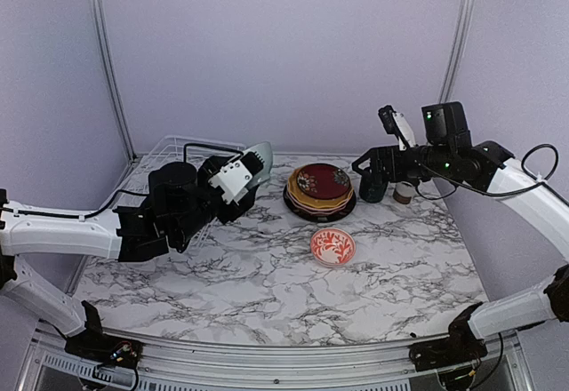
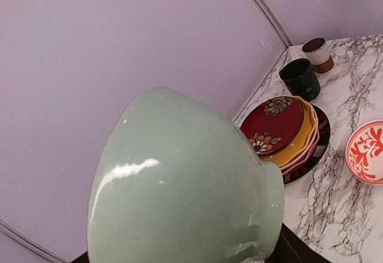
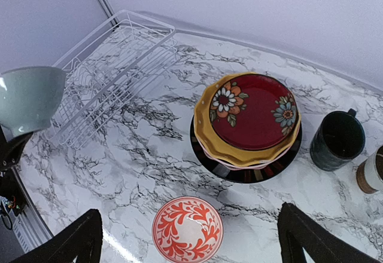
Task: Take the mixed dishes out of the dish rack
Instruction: Pass from the left arm to the right
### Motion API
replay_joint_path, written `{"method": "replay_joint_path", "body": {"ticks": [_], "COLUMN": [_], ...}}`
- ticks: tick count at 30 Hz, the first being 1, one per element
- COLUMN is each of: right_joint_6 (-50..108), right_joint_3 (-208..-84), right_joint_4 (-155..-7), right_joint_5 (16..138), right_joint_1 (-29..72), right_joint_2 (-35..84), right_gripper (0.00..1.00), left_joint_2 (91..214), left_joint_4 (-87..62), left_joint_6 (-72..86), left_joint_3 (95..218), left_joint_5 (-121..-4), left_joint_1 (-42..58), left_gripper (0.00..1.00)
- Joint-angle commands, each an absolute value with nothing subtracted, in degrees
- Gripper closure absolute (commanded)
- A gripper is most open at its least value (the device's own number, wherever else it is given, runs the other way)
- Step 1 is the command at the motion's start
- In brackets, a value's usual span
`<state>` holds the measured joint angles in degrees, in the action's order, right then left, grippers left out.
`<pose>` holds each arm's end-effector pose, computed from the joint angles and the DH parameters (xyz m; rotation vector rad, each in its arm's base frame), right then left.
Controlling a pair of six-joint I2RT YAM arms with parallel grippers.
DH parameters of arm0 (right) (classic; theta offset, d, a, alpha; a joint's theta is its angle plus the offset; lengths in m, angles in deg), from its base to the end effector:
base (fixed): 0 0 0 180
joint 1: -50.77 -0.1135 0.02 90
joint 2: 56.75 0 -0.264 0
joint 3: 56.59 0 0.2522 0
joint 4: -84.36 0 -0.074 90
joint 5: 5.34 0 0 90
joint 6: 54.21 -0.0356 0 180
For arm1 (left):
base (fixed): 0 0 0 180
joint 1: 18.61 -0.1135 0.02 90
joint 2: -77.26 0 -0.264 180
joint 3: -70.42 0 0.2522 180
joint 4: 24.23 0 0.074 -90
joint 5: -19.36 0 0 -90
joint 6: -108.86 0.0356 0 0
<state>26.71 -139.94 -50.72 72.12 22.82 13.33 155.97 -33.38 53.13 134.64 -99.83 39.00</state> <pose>0.2332 0.1325 0.3625 -0.4862 2.1152 0.6098 0.1845 -0.2585 0.2995 0.8907 1.3929 0.1138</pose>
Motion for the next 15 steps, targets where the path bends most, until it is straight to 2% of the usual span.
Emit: {"method": "replay_joint_path", "body": {"ticks": [1,9,15], "right_joint_6": [28.08,29.29,30.16], "right_joint_3": [-142.9,-144.96,-146.41], "right_joint_4": [-48.86,-44.49,-41.82], "right_joint_5": [68.61,62.42,57.95], "right_joint_1": [23.04,23.04,22.33], "right_joint_2": [11.32,13.37,15.41], "right_gripper": [0.02,0.04,0.09], "left_joint_2": [155.73,161.01,164.84], "left_joint_4": [-52.0,-69.22,-75.81], "left_joint_6": [75.19,96.04,103.09], "left_joint_3": [130.37,123.58,121.64], "left_joint_5": [-112.06,-118.15,-118.72], "left_joint_1": [46.23,56.13,58.84], "left_gripper": [0.4,0.44,0.44]}}
